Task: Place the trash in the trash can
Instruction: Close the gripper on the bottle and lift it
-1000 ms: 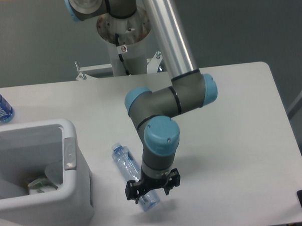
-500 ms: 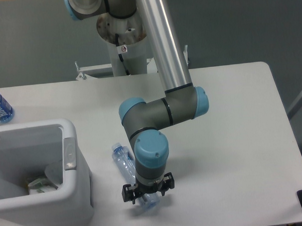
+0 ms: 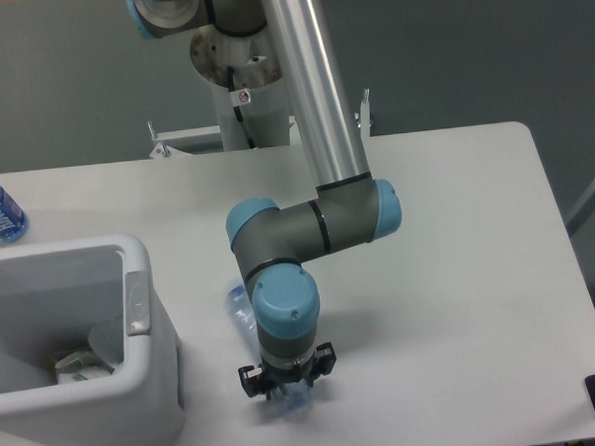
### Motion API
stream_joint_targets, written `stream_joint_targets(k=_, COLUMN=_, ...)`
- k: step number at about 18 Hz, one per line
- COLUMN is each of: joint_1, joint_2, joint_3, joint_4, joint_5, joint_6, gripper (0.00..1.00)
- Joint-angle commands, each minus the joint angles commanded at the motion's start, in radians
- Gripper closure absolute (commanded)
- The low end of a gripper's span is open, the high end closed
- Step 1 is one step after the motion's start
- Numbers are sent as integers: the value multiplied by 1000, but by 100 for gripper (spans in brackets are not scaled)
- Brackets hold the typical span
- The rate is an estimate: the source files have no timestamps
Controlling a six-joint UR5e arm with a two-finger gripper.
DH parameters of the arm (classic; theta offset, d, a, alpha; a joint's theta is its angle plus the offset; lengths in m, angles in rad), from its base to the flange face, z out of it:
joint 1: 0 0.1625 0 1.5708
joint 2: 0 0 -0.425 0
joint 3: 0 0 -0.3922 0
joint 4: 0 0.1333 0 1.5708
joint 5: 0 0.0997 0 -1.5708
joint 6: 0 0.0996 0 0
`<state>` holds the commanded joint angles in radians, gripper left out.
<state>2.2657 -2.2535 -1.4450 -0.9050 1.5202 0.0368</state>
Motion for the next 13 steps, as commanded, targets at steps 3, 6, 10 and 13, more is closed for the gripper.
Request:
stream_joint_targets(k=3, joint_1=2, joint_2=18, joint_3=1, joint_4=2, joint_5=-3, joint_6=11, gripper=44)
stream_joint_targets(k=6, joint_1=38, joint_2=52, joint_3=21, joint_4=14, joint_5=-5, joint_6=11, gripper=44)
stream_joint_targets(k=10, joint_1=136, joint_2=147, joint_3=124, joint_4=51, joint_5=-137, joint_6=-3, gripper=44)
stream_joint_targets(k=13, joint_1=201, joint_2=190, joint_3=222, joint_4=78, joint_5=-354, joint_6=-55, gripper=44)
